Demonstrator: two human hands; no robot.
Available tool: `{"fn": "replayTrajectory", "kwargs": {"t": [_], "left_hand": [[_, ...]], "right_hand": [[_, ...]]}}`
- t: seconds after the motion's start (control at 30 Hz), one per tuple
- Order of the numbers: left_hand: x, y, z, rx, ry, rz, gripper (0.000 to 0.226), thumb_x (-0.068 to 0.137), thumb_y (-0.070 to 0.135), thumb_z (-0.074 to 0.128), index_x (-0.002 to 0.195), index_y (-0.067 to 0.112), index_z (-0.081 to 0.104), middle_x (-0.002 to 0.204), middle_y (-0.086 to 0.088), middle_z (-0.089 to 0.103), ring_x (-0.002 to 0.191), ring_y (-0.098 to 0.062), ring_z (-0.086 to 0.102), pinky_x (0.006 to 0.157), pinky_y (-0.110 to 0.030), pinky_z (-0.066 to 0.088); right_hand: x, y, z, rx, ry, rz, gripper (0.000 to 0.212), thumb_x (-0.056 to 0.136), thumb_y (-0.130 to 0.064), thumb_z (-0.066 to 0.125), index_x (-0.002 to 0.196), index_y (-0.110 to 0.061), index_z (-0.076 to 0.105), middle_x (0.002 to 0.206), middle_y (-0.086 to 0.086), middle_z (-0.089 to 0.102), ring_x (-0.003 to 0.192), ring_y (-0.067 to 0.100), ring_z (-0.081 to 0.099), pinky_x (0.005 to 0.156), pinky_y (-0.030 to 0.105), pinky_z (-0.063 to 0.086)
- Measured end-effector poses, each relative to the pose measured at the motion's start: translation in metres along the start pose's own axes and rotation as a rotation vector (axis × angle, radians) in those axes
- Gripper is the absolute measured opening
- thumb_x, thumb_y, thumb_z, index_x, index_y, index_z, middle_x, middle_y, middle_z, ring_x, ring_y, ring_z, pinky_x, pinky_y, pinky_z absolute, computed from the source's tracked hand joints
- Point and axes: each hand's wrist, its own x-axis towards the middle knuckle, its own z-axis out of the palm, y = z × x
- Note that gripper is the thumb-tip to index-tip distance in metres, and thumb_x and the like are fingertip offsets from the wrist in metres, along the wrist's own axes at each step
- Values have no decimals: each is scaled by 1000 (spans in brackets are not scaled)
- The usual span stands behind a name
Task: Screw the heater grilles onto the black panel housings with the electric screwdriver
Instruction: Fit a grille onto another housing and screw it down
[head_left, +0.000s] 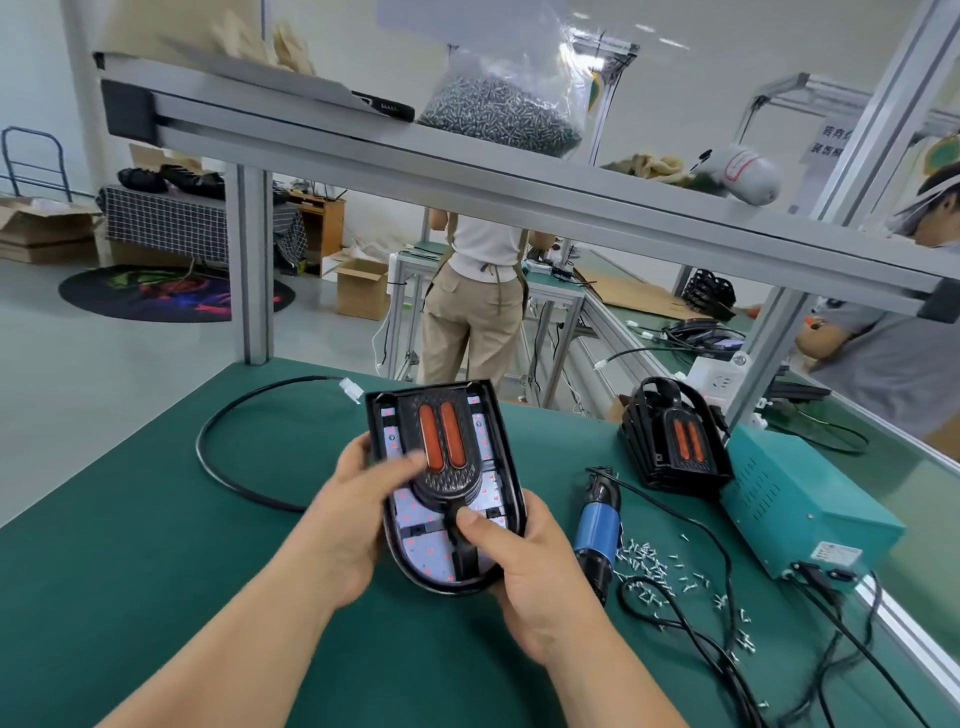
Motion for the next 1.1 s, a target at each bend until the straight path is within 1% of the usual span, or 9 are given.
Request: {"fn": "replayTrajectory", "kwargs": {"t": [0.1, 0.17, 0.23, 0.37, 0.43, 0.67, 0.8, 0.9, 1.1], "left_hand": [[6, 14, -9, -66, 38, -81, 52, 86, 31, 68, 130, 4, 58, 115, -17, 71, 96, -34, 71, 84, -47, 58], [3, 15, -10, -87, 20, -99, 55, 77, 21, 72, 127, 2, 59, 104, -21, 73, 78, -33, 73, 68, -48, 60], [1, 14, -8, -96, -13, -108, 53, 73, 13, 72, 123, 2, 59, 90, -22, 74, 67, -32, 73, 58, -48, 59], [2, 14, -7, -80, -13, -72, 47, 76, 7, 71, 121, 0, 57, 91, -23, 73, 65, -32, 73, 55, -45, 59], [3, 13, -5, -62, -9, -58, 45, 76, 6, 71, 119, 0, 57, 90, -22, 74, 64, -33, 73, 55, -44, 58], [5, 11, -1, -9, -8, -75, 33, 84, 8, 71, 115, 2, 61, 94, -21, 75, 69, -34, 73, 58, -45, 59], [3, 9, -4, -15, -35, -98, 60, 69, 21, 78, 123, 10, 55, 107, -21, 73, 81, -33, 74, 68, -49, 61], [-5, -4, 3, 15, -92, -144, 70, 61, 16, 80, 126, 9, 54, 108, -19, 73, 92, -35, 73, 78, -48, 60], [-10, -17, 12, 65, -90, -186, 46, 73, 16, 75, 115, 0, 66, 105, -24, 73, 95, -42, 72, 90, -54, 55]], "right_hand": [[-2, 2, -1, -98, -77, 14, 59, 62, -13, 78, 116, -3, 57, 106, 14, 74, 98, 30, 71, 92, 43, 56], [-4, 5, 2, -171, -143, 10, 58, 60, -12, 78, 114, -7, 58, 103, 6, 76, 92, 20, 71, 86, 33, 56], [-4, 9, 4, -190, -166, 6, 58, 60, -12, 78, 115, -11, 60, 106, 5, 76, 97, 22, 71, 92, 36, 56], [-5, 9, 7, -139, -130, 3, 48, 67, -24, 82, 111, -13, 66, 106, 6, 76, 101, 25, 72, 94, 40, 56], [-5, 9, 8, -148, -93, 0, 39, 74, -19, 83, 108, -11, 67, 104, 6, 77, 100, 27, 72, 94, 42, 56], [-8, 7, 10, -98, -32, 10, 28, 85, -3, 75, 111, -5, 66, 103, 11, 76, 100, 32, 72, 95, 47, 55], [-7, 5, 14, -4, 0, 17, 27, 86, -2, 71, 113, -2, 67, 104, 14, 76, 102, 35, 71, 95, 50, 55], [-6, -1, 10, 40, 55, -6, 26, 87, -5, 71, 113, -3, 68, 103, 14, 76, 101, 36, 71, 95, 52, 54], [-5, -3, 5, 23, 80, -4, 25, 89, -8, 71, 113, -4, 68, 104, 14, 76, 101, 35, 72, 95, 54, 54]]}}
